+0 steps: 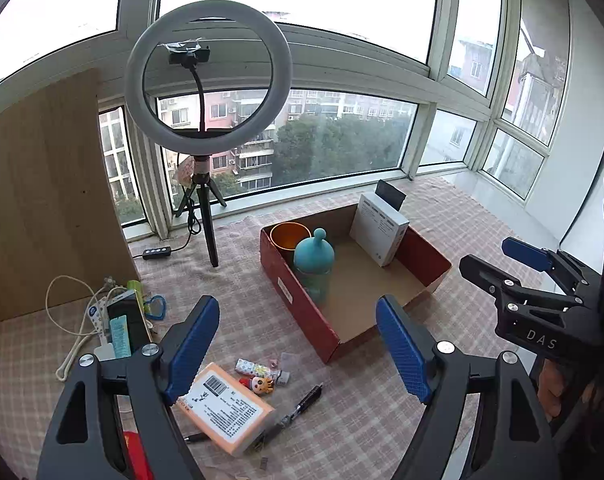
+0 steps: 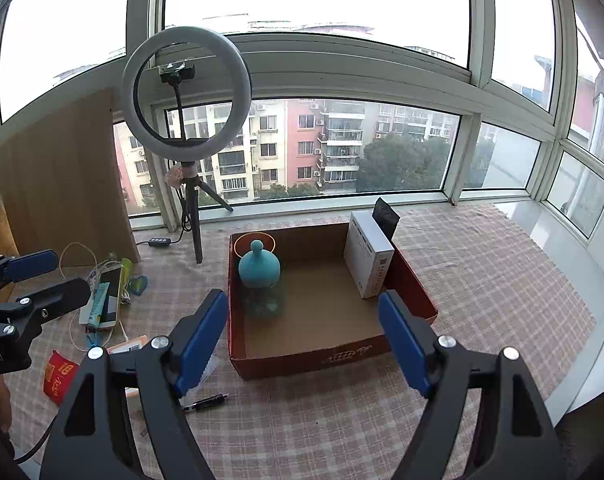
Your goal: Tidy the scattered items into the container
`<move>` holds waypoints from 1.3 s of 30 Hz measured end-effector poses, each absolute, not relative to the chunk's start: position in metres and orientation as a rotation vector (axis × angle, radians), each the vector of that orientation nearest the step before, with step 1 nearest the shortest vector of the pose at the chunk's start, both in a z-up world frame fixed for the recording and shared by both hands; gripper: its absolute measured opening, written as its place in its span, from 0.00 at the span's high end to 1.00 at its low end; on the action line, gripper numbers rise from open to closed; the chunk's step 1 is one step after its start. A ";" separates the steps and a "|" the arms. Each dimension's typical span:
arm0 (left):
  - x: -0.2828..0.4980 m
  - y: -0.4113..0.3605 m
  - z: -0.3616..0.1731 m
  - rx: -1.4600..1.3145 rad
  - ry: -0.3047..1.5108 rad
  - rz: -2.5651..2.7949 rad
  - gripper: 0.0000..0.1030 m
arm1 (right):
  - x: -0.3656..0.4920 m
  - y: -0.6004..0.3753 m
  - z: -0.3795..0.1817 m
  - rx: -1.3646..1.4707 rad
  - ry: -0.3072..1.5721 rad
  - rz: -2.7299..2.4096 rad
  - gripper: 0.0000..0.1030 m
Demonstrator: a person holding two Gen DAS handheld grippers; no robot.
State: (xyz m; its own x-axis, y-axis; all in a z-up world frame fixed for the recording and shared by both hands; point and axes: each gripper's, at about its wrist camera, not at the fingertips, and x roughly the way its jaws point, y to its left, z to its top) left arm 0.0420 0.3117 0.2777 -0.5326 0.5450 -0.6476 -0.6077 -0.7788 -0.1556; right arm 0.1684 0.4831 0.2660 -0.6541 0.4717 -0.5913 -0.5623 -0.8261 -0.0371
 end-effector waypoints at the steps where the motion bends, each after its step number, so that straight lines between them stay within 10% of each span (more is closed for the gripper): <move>1: 0.039 0.316 0.277 -0.938 0.103 2.273 0.23 | 0.167 0.485 0.266 -0.807 0.196 2.422 0.25; 39: 0.007 0.370 0.251 -1.107 0.200 2.233 0.23 | 0.154 0.559 0.213 -0.916 0.328 2.306 0.25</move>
State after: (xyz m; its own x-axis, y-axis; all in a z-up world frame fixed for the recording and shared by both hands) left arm 0.0073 0.3704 0.2512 -0.4483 0.4701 -0.7603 -0.5977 -0.7901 -0.1361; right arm 0.1540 0.5589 0.2135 -0.5614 0.4631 -0.6858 -0.6359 -0.7718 -0.0006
